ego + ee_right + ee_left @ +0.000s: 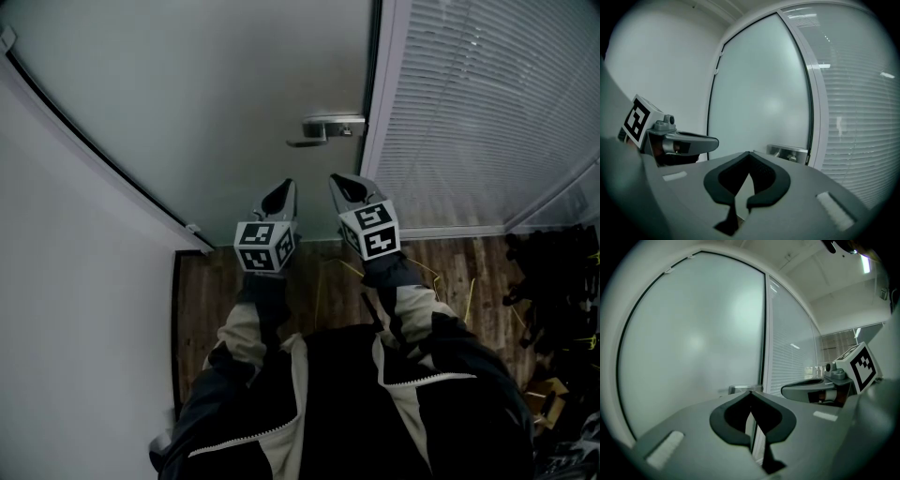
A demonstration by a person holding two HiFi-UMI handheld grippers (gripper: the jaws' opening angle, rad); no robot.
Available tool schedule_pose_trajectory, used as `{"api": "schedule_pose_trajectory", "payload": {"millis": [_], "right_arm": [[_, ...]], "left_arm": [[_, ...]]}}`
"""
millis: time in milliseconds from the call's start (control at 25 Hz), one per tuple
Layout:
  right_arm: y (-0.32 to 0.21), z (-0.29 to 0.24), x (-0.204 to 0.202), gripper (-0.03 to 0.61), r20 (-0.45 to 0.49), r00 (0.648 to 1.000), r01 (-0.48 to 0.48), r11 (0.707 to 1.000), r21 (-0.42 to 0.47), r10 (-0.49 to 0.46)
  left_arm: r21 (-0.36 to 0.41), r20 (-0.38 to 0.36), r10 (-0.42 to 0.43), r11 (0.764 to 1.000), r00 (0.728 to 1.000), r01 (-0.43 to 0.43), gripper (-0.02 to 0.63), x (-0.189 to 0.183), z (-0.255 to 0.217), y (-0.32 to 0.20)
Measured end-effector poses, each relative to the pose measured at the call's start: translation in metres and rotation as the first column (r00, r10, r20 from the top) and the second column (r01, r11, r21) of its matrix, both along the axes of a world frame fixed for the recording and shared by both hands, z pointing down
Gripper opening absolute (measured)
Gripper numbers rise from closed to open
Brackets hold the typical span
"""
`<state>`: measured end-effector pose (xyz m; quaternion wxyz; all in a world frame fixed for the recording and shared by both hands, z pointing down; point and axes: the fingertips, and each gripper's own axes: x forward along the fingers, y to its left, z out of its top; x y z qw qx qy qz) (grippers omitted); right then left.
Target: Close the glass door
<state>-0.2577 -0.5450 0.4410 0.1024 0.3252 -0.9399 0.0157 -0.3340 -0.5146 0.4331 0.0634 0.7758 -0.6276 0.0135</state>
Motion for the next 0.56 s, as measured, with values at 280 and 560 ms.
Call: {"api": "schedule_pose_trajectory", "payload": {"millis": [280,560], "right_arm": [[-0.0005,-0.0032,-0.0016,0.002,0.003,1.0,0.0,1.0,0.001,0.0],[0.0005,-0.0025,-0.0044,0.001,-0.002,1.0,-0.004,1.0,0.005,0.004]], "left_arm": [[0.0,0.011,0.004,1.0,1.0,-0.004,0.0,-0.0005,-0.003,-0.0009],[0.0,0.014,0.002,1.0,1.0,-0.002,0.0,-0.0032,-0.006,-0.0004]]}}
